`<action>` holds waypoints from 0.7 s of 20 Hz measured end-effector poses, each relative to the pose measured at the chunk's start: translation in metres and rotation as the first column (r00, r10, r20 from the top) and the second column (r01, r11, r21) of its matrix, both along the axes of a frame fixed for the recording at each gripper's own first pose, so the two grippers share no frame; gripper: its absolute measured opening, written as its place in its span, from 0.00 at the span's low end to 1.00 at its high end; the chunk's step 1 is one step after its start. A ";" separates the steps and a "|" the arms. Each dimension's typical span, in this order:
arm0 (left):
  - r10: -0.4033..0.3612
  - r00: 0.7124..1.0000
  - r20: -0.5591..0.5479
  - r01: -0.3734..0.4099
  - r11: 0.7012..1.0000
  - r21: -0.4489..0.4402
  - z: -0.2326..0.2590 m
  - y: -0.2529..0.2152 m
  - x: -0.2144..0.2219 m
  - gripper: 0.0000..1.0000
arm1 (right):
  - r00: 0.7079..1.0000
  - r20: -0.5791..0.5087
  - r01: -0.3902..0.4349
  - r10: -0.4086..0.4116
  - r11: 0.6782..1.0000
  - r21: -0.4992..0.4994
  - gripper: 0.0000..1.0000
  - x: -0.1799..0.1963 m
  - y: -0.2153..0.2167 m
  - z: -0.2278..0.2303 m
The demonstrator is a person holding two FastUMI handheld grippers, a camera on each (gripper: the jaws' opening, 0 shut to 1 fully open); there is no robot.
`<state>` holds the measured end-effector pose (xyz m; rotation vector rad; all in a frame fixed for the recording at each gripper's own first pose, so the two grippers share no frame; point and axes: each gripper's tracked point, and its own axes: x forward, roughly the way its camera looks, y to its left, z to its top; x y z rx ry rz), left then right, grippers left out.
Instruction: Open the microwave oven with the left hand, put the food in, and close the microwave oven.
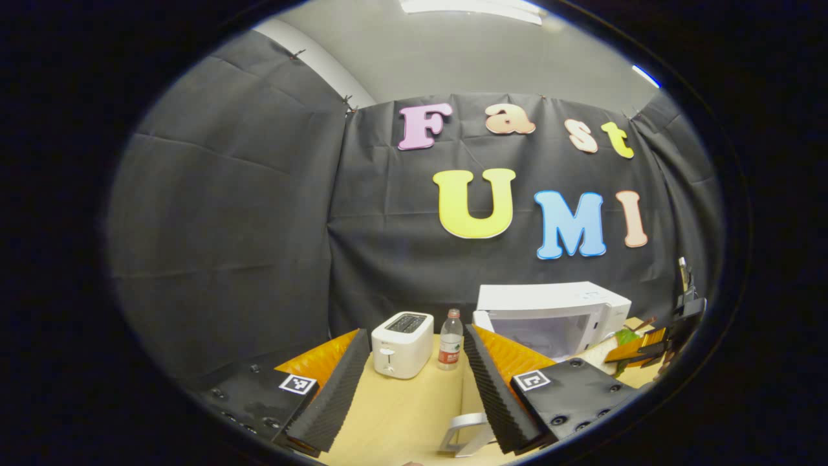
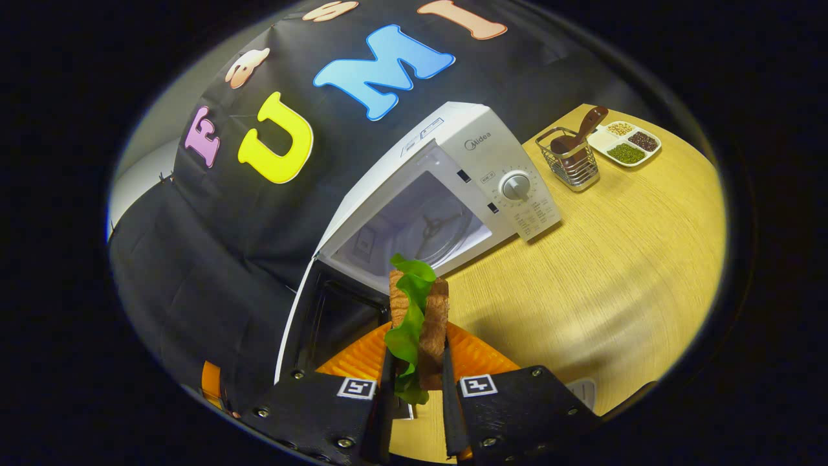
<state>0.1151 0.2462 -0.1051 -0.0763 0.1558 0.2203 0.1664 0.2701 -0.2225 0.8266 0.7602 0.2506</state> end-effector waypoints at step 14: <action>0.050 0.997 -0.052 -0.048 0.998 0.051 -0.020 0.058 0.019 0.95 | 0.974 0.126 0.192 -0.189 0.981 -0.006 0.33 0.117 0.051 -0.028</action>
